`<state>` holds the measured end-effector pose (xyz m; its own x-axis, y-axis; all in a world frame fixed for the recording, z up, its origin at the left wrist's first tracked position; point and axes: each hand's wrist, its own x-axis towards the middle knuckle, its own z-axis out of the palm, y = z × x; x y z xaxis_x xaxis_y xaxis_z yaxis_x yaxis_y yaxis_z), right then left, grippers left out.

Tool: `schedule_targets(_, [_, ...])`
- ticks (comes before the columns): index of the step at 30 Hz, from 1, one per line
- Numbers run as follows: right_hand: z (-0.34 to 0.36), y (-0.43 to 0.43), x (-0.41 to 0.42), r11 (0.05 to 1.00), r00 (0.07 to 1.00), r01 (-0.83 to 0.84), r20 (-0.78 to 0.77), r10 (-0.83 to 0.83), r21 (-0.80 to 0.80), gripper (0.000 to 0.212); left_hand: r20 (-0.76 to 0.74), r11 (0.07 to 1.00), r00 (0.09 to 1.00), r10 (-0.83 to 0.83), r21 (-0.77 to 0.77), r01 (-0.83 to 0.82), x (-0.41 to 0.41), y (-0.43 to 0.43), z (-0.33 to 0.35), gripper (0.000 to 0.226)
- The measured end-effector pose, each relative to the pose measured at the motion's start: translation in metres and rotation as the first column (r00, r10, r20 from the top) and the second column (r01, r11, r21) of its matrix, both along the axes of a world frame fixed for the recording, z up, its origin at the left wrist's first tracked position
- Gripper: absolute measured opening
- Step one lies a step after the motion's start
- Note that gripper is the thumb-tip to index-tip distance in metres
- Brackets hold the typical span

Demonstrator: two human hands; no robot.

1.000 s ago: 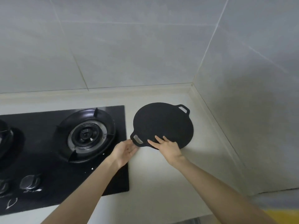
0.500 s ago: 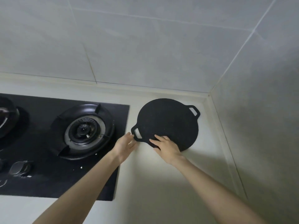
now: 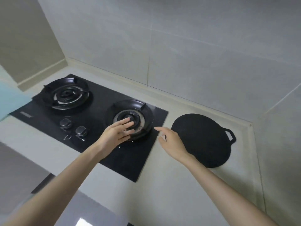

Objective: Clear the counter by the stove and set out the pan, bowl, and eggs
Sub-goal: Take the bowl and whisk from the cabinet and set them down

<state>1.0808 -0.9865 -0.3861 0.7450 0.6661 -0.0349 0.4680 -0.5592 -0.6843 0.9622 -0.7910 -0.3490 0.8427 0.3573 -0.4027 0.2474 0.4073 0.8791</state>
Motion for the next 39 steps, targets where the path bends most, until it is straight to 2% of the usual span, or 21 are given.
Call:
schedule_targets(8, [0.016,0.118,-0.092,0.94,0.937,-0.339,0.101,0.334,0.035,0.038,0.005,0.947,0.949,0.315,0.063,-0.315,-0.14,0.071,0.018,0.032])
schedule_targets(13, [0.016,0.198,-0.176,0.878,0.874,-0.479,0.087,0.478,-0.001,0.04,-0.012,0.885,0.887,0.462,0.065,-0.461,-0.249,0.124,0.012,0.031])
schedule_targets(19, [0.009,0.286,-0.287,0.794,0.79,-0.605,0.086,0.608,-0.057,0.039,-0.067,0.776,0.774,0.63,0.103,-0.623,-0.394,0.194,-0.009,0.028])
schedule_targets(23, [0.007,0.336,-0.349,0.773,0.771,-0.631,0.057,0.635,-0.069,0.037,-0.129,0.684,0.671,0.73,0.146,-0.715,-0.48,0.235,-0.022,0.03])
schedule_targets(29, [0.004,0.418,-0.417,0.681,0.671,-0.721,0.116,0.732,-0.13,0.041,-0.189,0.595,0.575,0.796,0.422,-0.684,-0.564,0.295,-0.029,0.045])
schedule_targets(32, [0.001,0.468,-0.442,0.634,0.614,-0.753,0.159,0.773,-0.175,0.041,-0.23,0.581,0.556,0.799,0.538,-0.611,-0.584,0.337,-0.043,0.05])
schedule_targets(39, [-0.036,0.6,-0.471,0.519,0.476,-0.806,0.21,0.854,-0.286,0.041,-0.339,0.636,0.619,0.708,0.687,-0.352,-0.589,0.445,-0.085,0.055])
